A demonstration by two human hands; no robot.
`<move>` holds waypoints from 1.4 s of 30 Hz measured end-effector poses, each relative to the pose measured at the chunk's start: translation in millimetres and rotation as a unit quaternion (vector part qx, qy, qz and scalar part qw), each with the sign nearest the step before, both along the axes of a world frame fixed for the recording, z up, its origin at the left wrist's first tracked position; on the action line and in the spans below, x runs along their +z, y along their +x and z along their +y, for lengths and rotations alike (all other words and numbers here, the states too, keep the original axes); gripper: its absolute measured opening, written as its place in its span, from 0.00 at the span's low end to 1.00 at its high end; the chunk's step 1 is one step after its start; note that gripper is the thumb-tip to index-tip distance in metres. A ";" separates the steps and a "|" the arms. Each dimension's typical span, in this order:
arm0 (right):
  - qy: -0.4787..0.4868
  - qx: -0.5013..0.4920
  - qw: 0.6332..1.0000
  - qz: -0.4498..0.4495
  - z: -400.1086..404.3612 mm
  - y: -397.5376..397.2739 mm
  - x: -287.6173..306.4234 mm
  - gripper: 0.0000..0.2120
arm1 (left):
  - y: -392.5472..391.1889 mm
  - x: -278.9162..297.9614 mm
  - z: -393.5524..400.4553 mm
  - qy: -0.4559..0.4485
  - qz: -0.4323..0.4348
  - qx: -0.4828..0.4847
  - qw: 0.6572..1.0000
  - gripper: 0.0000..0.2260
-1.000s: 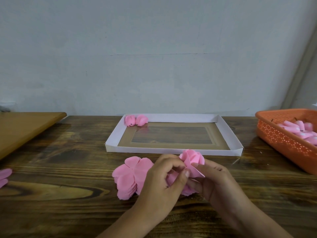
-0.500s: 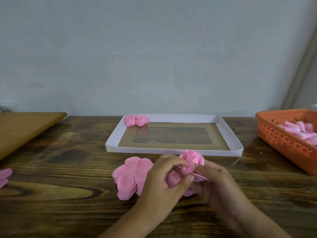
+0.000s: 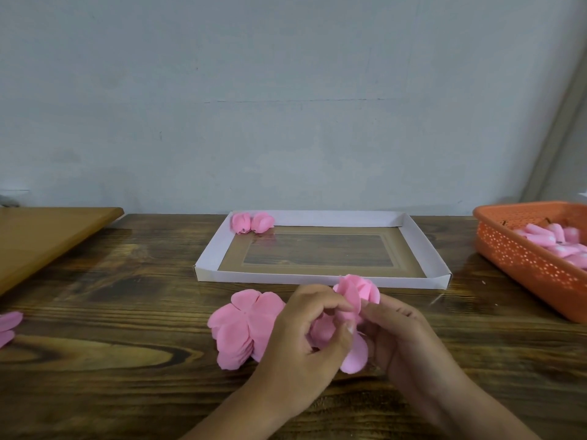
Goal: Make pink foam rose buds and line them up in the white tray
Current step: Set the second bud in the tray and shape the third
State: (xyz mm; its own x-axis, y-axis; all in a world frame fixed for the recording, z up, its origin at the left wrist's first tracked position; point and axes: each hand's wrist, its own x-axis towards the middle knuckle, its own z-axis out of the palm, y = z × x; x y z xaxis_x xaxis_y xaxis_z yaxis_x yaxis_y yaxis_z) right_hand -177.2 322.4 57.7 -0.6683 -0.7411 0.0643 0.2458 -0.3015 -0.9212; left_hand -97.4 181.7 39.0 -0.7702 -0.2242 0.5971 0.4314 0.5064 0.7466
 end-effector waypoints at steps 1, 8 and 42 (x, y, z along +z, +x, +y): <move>0.000 -0.007 1.000 0.000 0.4 -0.8 -0.4 0.21 | 0.2 -0.1 -0.8 0.002 -0.016 -0.009 1.000 0.10; 0.012 -0.038 0.999 0.008 3.0 -8.9 -4.4 0.19 | 0.4 5.7 -12.2 -0.056 -0.078 -0.063 0.993 0.32; 0.015 -0.010 0.999 0.029 -2.9 5.9 2.9 0.18 | 0.9 9.4 -6.6 -0.012 -0.046 0.068 0.997 0.05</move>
